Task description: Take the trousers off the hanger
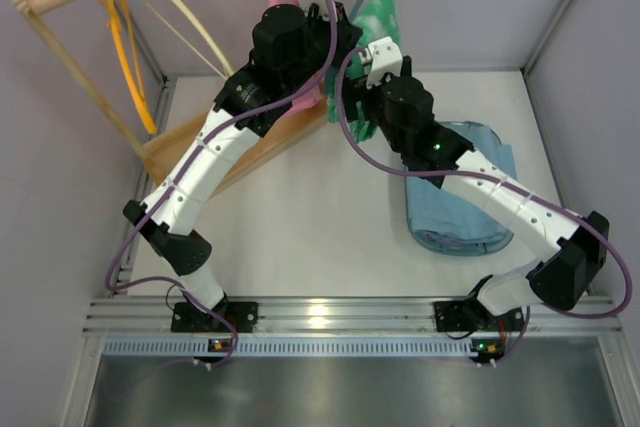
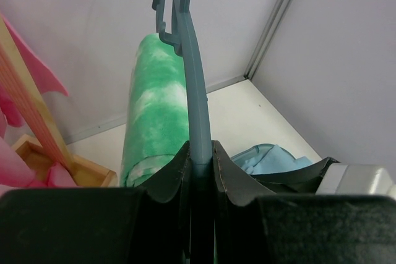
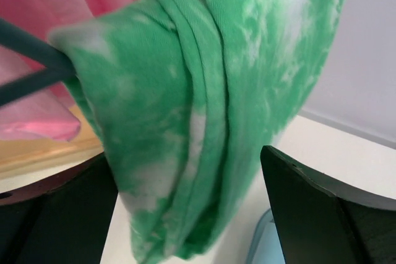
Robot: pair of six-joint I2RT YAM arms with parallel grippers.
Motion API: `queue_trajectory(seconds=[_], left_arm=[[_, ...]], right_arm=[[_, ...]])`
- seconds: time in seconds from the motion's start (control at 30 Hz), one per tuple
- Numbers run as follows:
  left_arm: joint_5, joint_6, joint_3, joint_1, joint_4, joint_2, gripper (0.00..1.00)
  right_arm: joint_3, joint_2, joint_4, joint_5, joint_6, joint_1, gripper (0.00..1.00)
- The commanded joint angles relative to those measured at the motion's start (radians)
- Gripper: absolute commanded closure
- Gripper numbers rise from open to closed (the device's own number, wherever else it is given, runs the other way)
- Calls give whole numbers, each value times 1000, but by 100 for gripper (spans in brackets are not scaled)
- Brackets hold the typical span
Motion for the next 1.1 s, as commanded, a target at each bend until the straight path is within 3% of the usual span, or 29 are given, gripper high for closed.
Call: queue_trajectory(seconds=[0.0,0.1,0.23,0.27,0.33,0.47,0.7,0.9,1.07], left_arm=[[1,14,60,1,273,-79,100],[-7,23,54,3,272,-85,100],[7,11,46,3,272,-97,100],[9,2,44,3,273,-102,100],[10,-10,40,3,272,-114,100],[-26,-12,28,3,269,-133,100],[-39,3,8,3,265,-153,100],[-50,11,-9,11,265,-162,100],[-30,2,-12,12,265,-162,100]], right_arm=[[-11,2,62,88,-51,15,17],[-8,-3,62,32,-55,0,33],[-5,13,62,-19,-77,-13,32],[-3,22,62,-13,-77,-13,30],[0,51,112,-7,-74,-13,16],[37,98,137,-6,-78,-14,12],[74,128,143,88,-213,-14,31],[8,51,140,-14,-267,-23,39],[12,76,144,1,-288,-26,42]])
